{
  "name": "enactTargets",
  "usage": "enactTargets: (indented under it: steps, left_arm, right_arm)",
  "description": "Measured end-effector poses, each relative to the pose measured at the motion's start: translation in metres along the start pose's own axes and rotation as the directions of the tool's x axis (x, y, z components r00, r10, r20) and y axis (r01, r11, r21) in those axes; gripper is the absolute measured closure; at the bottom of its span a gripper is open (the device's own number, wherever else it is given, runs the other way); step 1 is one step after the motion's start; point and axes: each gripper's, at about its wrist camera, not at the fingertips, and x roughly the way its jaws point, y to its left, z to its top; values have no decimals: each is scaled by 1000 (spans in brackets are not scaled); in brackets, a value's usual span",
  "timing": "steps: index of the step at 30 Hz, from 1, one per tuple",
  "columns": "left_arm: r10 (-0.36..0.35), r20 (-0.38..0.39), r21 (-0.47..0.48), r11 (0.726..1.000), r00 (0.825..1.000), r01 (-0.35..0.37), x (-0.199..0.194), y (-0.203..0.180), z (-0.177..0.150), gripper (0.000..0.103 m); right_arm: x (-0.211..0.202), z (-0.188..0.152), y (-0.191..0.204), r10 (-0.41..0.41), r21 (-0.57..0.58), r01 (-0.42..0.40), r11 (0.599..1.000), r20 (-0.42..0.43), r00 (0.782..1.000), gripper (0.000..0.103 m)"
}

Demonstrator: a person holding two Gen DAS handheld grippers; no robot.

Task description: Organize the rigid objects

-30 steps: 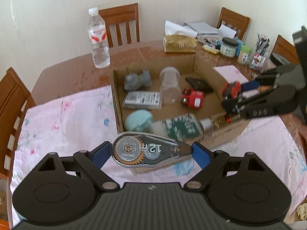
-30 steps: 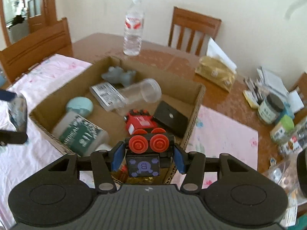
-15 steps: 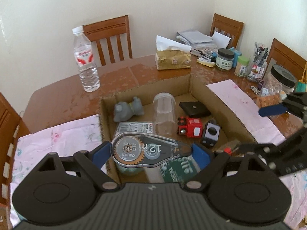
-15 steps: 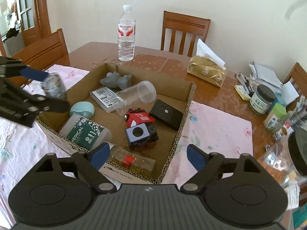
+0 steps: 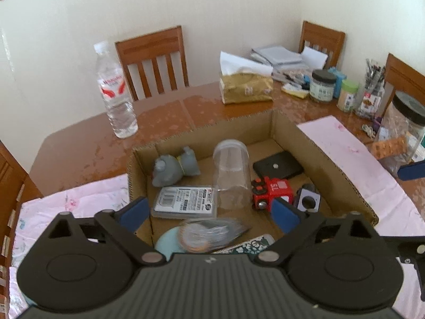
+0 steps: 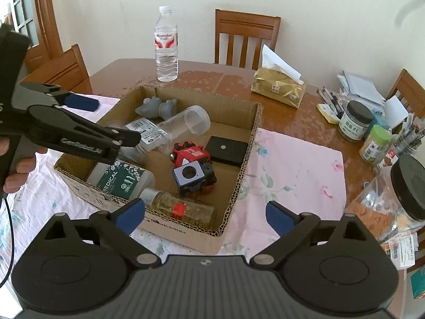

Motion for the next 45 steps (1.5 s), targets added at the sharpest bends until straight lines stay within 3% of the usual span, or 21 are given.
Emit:
enactTargets:
  steps: [5,11,17,24,45]
  left_arm:
    - [53,18,-36,998,998,-52,-21,2,2,4]
    - [155,-79,-78,984,985,-161,-50,-5,1,4]
    - [139,-167,-141,976,976,-163,-72,-6,-6,4]
    - [141,-187,-194,965,972,-177,-86,0,-8,4]
    - [126,-194,-209,964,973,-166,-92,1,-8,4]
  right_arm:
    - [-1,11,1,-40,30,41,999,-39,998,0]
    - [-3,25,4,-97,103,110,989,-121,988,0]
    - [-14,31,11,-105,146,126,981,-142,984,0]
    - [-24,32,18,-109,156,131,979,-140,984,0]
    - [-28,31,25,-115,167,137,976,-137,984,0]
